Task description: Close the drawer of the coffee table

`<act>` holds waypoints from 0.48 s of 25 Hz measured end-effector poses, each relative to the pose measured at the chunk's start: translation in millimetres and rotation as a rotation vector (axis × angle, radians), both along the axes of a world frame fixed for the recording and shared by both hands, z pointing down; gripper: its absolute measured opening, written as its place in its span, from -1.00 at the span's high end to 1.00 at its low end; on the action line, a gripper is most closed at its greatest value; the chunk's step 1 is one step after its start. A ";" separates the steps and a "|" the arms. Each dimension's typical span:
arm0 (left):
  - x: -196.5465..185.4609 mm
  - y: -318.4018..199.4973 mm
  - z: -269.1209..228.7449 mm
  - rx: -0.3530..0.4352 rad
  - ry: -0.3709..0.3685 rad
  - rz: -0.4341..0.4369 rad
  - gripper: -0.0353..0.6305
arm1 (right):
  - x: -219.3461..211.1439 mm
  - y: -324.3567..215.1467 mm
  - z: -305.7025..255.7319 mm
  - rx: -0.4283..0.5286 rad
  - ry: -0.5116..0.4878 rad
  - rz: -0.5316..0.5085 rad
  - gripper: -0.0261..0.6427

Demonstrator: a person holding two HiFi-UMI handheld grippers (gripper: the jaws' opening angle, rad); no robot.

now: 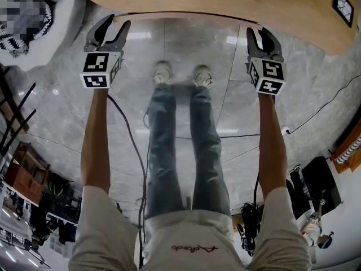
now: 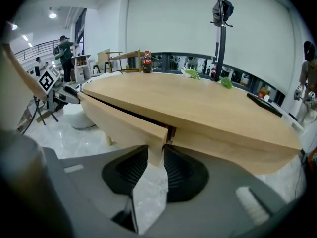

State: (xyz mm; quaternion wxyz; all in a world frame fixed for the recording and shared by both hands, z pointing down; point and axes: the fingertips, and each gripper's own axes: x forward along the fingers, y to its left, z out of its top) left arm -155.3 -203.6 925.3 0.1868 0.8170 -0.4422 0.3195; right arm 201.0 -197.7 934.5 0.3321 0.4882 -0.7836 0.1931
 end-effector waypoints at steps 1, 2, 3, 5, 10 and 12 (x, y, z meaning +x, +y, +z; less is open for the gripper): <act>0.3 -6.0 0.0 0.006 0.001 -0.004 0.35 | 0.3 -6.1 0.2 0.009 -0.001 0.006 0.59; 0.5 -11.3 -0.1 0.012 0.003 -0.008 0.35 | 0.5 -11.8 0.2 0.018 -0.003 0.012 0.59; 0.5 -15.9 -0.2 0.017 0.005 -0.011 0.35 | 0.6 -16.7 0.1 0.026 -0.005 0.019 0.59; -0.7 -22.4 0.0 0.024 0.010 -0.017 0.35 | -0.3 -23.5 0.1 0.042 -0.012 0.031 0.60; -2.0 -26.4 0.5 0.031 0.021 -0.023 0.35 | -1.6 -25.6 0.5 0.081 -0.038 0.073 0.60; -1.7 -26.5 0.8 0.034 0.022 -0.023 0.35 | -1.3 -25.5 1.1 0.089 -0.040 0.087 0.60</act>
